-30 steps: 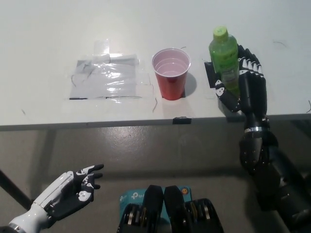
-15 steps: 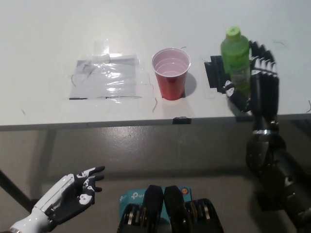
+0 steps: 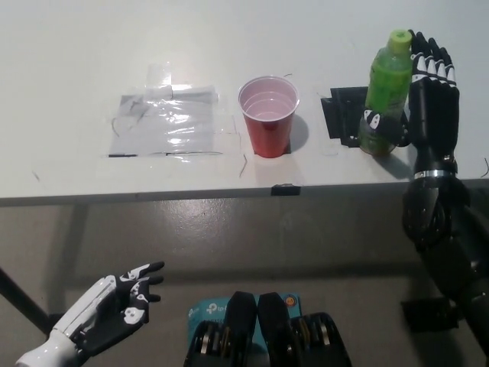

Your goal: The robot uses its right hand to pick up a bottle kept in the middle of the desk and tilt it into a cup kept next to it to pour water out

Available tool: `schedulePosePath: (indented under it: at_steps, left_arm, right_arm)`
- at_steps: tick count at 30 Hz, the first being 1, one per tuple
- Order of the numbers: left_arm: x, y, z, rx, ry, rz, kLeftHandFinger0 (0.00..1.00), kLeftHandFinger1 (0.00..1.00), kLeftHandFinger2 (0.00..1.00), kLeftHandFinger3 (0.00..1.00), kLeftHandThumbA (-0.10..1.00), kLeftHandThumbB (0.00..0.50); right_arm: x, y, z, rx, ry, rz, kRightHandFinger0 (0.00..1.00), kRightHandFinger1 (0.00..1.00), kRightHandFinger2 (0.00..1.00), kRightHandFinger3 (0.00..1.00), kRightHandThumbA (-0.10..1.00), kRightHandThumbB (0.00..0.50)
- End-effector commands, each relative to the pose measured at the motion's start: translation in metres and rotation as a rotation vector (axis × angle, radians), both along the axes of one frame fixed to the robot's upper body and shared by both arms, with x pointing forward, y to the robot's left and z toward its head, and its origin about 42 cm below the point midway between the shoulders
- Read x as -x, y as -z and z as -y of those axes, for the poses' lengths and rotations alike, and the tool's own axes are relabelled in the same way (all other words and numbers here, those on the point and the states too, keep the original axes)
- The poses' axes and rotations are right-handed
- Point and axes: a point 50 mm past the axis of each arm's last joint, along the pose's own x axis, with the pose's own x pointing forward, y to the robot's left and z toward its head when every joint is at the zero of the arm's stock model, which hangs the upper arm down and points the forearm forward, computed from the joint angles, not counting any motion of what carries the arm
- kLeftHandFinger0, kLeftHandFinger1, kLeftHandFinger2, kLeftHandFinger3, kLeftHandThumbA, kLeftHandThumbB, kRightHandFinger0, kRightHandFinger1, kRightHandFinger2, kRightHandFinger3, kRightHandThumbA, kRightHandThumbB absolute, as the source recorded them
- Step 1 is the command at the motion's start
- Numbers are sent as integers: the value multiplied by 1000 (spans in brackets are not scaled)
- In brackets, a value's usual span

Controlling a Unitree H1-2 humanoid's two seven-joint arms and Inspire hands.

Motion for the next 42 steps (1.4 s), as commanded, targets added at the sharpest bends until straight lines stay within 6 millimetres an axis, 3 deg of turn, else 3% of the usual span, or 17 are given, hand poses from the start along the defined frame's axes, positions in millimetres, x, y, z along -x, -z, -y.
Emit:
schedulePosePath:
  at_steps: [1,6,8,11,18,19,21,32,36,38,39,40,42]
  left_arm:
    - [3,-12,-2,-10,-10,71,865,922,989,1000,657,48]
    - [4,-13,-3,-22,-10,76,860,921,985,1000,695,69]
    - [6,-11,-3,-29,-13,69,870,930,989,1000,709,94]
    - [9,-10,-5,-24,-17,61,866,930,988,1000,701,88]
    - [9,-7,-5,-22,-25,58,870,927,989,1000,669,61]
    - [9,-7,-5,-23,-25,58,872,928,989,1000,669,61]
    - [8,-7,-5,-33,-22,58,867,923,993,1000,706,90]
    - [10,-8,-8,-29,-29,61,849,911,992,1000,700,92]
    - [9,-11,-8,-30,-32,55,853,909,979,1000,706,85]
    - [8,-10,-9,-21,-34,55,865,914,978,1000,689,80]
    - [8,-9,-9,-19,-35,54,866,914,978,1000,685,79]
    - [7,-9,-8,-22,-33,57,865,914,980,1000,685,75]
    - [6,-10,-7,-31,-31,59,858,912,983,1000,709,103]
  right_arm:
    - [-8,-22,-3,44,15,-39,1000,1000,1000,1000,1000,500]
    - [-3,-30,-11,35,-16,-27,1000,1000,1000,1000,970,500]
    - [5,-31,-10,25,-8,-20,1000,1000,1000,1000,1000,500]
    - [18,-33,-8,-2,-11,-39,1000,1000,1000,1000,1000,500]
    - [74,-47,14,-46,-38,-37,1000,1000,1000,1000,1000,500]
    - [74,-47,14,-46,-38,-39,1000,1000,1000,1000,1000,500]
    - [88,-57,20,-63,-34,-19,1000,1000,1000,1000,1000,500]
    - [117,-77,27,-34,-98,-6,1000,1000,1000,1000,1000,500]
    - [135,-61,27,-49,-171,25,1000,1000,1000,1000,1000,500]
    - [160,-32,21,-34,-164,50,1000,1000,1000,1000,1000,488]
    - [164,-28,21,-40,-167,51,1000,1000,1000,1000,1000,491]
    - [172,-16,20,-75,-182,32,1000,1000,1000,1000,970,463]
    - [194,14,15,-235,-277,-60,1000,1000,1000,1000,764,374]
